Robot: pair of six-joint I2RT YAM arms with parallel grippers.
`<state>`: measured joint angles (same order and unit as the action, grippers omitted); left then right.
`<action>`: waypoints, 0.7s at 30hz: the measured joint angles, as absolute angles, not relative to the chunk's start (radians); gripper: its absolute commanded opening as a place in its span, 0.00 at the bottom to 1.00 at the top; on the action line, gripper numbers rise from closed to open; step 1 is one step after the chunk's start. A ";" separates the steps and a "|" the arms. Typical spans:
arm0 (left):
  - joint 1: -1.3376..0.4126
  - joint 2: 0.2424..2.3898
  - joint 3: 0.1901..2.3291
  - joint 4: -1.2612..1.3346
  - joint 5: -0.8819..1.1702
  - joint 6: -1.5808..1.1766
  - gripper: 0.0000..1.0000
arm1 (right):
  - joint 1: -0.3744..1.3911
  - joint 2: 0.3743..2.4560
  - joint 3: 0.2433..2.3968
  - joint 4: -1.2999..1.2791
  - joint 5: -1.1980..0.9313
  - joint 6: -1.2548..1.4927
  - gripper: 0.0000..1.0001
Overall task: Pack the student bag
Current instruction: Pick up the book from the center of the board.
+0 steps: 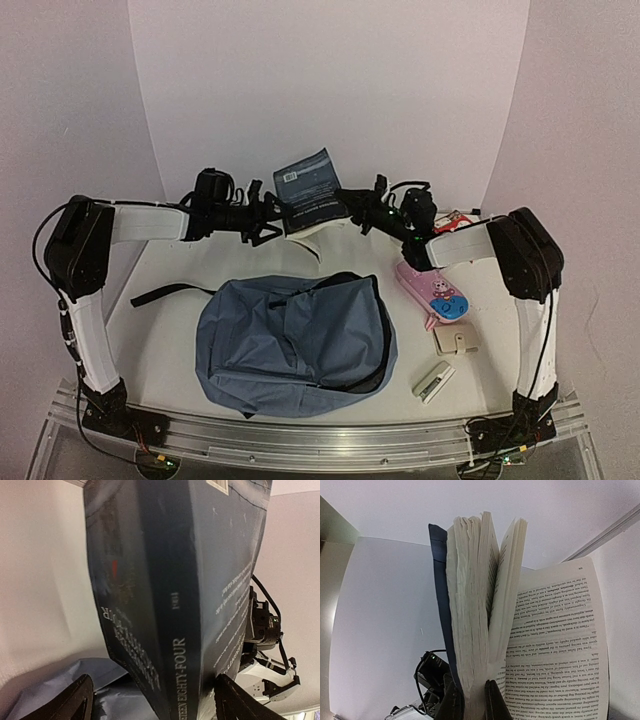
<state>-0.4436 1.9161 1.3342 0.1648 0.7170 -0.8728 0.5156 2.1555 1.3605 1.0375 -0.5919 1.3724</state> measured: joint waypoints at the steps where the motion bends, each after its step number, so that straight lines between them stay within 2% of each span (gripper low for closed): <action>1: -0.454 1.916 1.334 0.182 0.727 -0.884 0.83 | 0.516 2.142 1.342 1.046 -0.594 1.376 0.00; 4: -0.484 1.916 1.334 0.238 0.750 -0.917 0.78 | 0.516 2.101 1.291 1.059 -0.600 1.382 0.00; 6: -0.502 1.915 1.335 0.267 0.761 -0.930 0.68 | 0.516 2.074 1.257 1.061 -0.605 1.382 0.00; 10: -0.529 1.912 1.335 0.305 0.770 -0.958 0.33 | 0.518 2.026 1.208 1.063 -0.609 1.381 0.00; 12: -0.537 1.907 1.335 0.321 0.774 -0.968 0.12 | 0.518 1.999 1.179 1.061 -0.608 1.375 0.00; 13: -0.539 1.900 1.333 0.325 0.773 -0.972 0.04 | 0.518 1.987 1.166 1.059 -0.605 1.370 0.03; 14: -0.542 1.889 1.329 0.328 0.772 -0.980 0.00 | 0.518 1.973 1.152 1.054 -0.603 1.359 0.12; 16: -0.548 1.855 1.312 0.334 0.766 -0.968 0.00 | 0.520 1.937 1.122 1.025 -0.593 1.319 0.46; 17: -0.554 1.834 1.300 0.329 0.765 -0.962 0.00 | 0.523 1.913 1.107 1.002 -0.592 1.297 0.57; 19: -0.559 1.787 1.265 0.305 0.764 -0.943 0.00 | 0.528 1.833 1.073 0.931 -0.589 1.228 0.76; 21: -0.560 1.746 1.235 0.264 0.762 -0.912 0.00 | 0.529 1.731 1.047 0.851 -0.578 1.147 0.91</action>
<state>-0.5596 1.7456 1.2347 0.2644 0.7616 -0.9123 0.5290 1.7311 1.0467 0.8511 -0.5779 1.1475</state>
